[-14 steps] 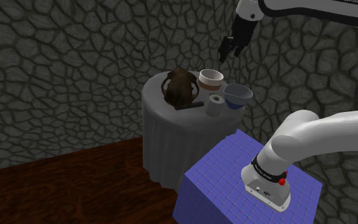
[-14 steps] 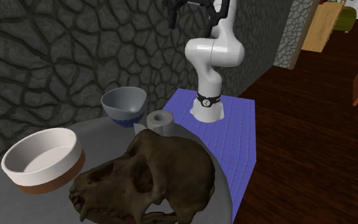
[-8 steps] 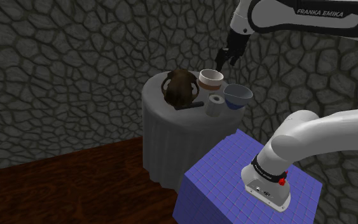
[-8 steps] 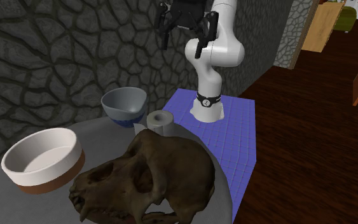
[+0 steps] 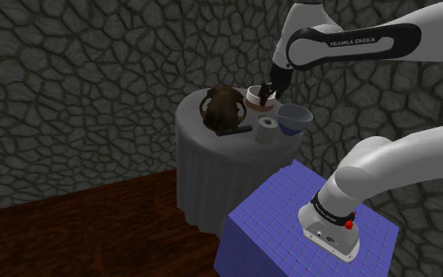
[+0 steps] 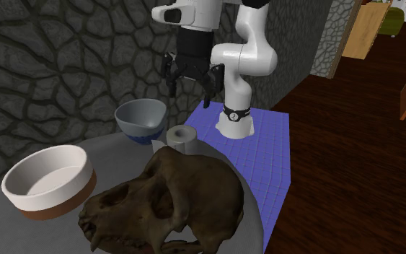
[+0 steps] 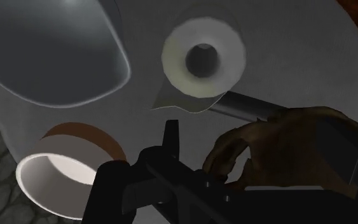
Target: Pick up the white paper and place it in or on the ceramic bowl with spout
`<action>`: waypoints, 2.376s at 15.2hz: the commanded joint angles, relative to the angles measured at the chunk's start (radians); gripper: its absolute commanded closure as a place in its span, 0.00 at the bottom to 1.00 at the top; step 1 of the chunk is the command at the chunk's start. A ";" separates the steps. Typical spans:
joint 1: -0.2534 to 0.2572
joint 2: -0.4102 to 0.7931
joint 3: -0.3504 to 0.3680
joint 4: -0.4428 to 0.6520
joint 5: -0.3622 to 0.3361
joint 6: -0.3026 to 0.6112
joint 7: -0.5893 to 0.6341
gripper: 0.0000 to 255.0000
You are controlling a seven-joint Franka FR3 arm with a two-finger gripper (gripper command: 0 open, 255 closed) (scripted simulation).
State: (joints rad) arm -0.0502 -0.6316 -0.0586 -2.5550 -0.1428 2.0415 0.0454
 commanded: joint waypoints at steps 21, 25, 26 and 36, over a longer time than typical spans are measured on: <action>-0.021 0.318 -0.093 -0.114 -0.018 0.396 -0.069 0.00; -0.021 0.318 -0.093 -0.114 -0.018 0.396 -0.069 1.00; -0.021 0.318 -0.093 -0.114 -0.018 0.396 -0.069 1.00; -0.020 0.287 -0.090 -0.096 -0.015 0.346 -0.072 1.00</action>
State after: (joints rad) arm -0.0697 -0.3316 -0.1493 -2.6553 -0.1579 2.4054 -0.0246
